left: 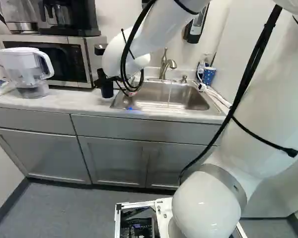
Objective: Rinse the cup and place it in the tray
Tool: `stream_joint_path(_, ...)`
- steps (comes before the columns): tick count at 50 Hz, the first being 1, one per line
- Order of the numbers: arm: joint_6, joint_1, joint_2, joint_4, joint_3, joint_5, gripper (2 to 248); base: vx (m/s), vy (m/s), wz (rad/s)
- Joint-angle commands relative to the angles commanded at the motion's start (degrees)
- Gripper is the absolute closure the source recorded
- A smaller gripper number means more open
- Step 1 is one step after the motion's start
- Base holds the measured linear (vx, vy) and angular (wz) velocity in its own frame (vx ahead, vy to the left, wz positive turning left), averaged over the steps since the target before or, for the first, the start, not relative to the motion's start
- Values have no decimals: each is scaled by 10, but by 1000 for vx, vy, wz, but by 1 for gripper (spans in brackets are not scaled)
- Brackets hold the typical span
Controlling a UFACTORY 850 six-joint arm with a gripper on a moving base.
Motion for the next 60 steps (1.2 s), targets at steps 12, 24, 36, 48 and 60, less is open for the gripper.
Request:
stream_joint_path(12,0,5,-8,0,8,43,3,0,0,0)
stream_joint_path(24,0,9,-16,0,16,86,3,0,0,0)
stream_joint_path(36,0,11,-23,0,24,128,3,0,0,0)
stream_joint_path(48,0,13,-30,0,32,171,3,0,0,0)
stream_joint_path(60,0,14,-37,0,40,211,3,0,0,0)
